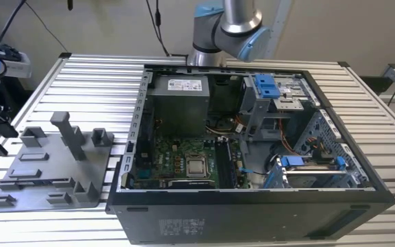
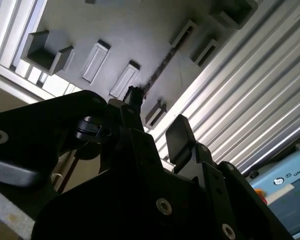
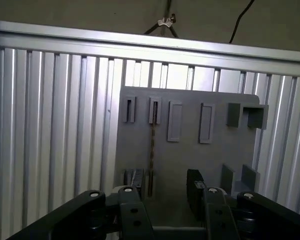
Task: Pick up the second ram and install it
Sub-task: 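Pick up the second ram and move it above second insertion slot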
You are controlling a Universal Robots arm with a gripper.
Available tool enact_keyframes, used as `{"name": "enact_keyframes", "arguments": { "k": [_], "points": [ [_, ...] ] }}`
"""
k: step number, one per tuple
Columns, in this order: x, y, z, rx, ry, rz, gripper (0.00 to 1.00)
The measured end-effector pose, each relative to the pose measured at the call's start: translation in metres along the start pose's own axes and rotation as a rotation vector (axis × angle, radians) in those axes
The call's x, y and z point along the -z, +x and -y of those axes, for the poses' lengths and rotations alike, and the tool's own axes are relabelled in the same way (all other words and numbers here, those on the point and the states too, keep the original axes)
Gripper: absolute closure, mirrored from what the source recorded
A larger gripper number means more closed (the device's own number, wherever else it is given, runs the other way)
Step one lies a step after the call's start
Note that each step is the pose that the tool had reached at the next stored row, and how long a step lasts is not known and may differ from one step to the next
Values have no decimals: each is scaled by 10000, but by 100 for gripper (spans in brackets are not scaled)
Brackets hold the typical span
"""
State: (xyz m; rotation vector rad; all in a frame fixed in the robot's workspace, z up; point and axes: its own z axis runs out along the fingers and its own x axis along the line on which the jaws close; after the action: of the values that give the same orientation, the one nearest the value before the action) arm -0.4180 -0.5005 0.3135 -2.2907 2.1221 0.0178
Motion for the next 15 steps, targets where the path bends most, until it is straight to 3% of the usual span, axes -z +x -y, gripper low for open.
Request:
{"name": "enact_keyframes", "arguments": {
  "k": [15],
  "points": [
    [-197, 3, -1, 1, -60, -1, 52]
  ]
}}
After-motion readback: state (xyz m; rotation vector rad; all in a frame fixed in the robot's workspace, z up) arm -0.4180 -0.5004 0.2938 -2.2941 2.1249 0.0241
